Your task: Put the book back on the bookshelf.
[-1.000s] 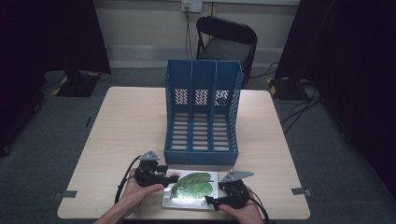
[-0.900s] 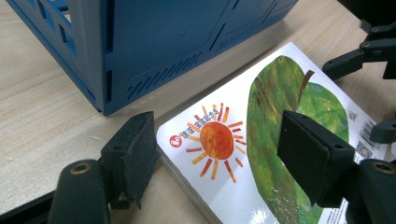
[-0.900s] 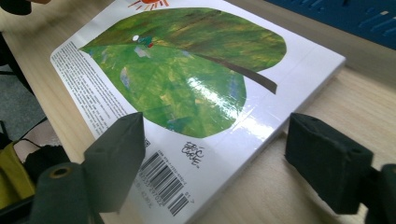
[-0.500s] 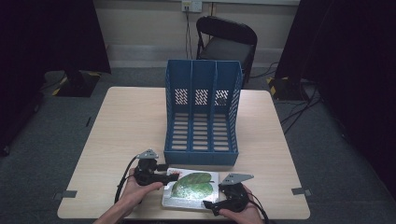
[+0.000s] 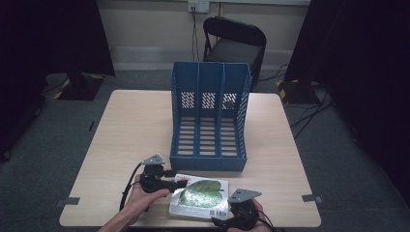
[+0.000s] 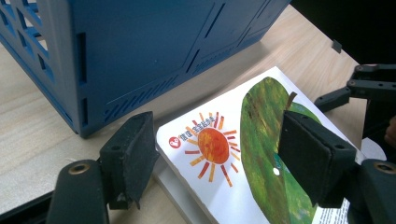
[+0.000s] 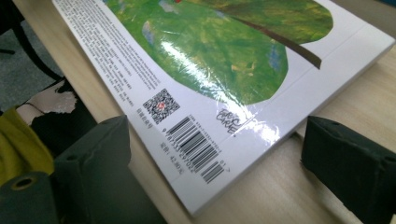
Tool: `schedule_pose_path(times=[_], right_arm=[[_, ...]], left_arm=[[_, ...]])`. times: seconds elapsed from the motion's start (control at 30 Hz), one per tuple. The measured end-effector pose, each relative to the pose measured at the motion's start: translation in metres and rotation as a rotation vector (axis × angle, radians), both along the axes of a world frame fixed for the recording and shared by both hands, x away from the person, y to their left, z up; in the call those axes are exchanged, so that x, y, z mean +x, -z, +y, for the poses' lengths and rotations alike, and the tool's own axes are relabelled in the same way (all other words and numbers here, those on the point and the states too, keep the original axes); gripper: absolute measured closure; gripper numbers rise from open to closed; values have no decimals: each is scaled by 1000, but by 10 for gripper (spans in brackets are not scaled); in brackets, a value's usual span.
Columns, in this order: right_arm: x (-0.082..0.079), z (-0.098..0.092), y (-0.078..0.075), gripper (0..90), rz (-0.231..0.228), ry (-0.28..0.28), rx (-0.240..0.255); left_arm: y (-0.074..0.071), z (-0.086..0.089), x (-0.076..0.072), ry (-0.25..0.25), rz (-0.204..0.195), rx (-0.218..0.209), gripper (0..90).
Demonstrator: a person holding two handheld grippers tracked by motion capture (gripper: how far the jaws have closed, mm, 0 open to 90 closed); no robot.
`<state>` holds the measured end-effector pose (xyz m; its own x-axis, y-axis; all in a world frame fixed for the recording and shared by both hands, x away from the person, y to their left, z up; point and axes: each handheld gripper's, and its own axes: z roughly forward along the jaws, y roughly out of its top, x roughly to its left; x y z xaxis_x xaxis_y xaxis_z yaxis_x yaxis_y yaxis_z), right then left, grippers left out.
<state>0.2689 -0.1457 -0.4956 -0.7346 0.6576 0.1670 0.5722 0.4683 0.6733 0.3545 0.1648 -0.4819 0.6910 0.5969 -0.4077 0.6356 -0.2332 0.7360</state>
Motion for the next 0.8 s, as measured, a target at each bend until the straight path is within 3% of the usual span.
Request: schedule_pose_path(times=[0.23, 0.8], right_arm=[[1, 7, 1, 61, -27, 17, -20], [-2, 8, 1, 60, -28, -8, -28]], left_arm=[[-3, 4, 0, -22, 16, -35, 269], [-14, 5, -2, -40, -12, -102, 266]])
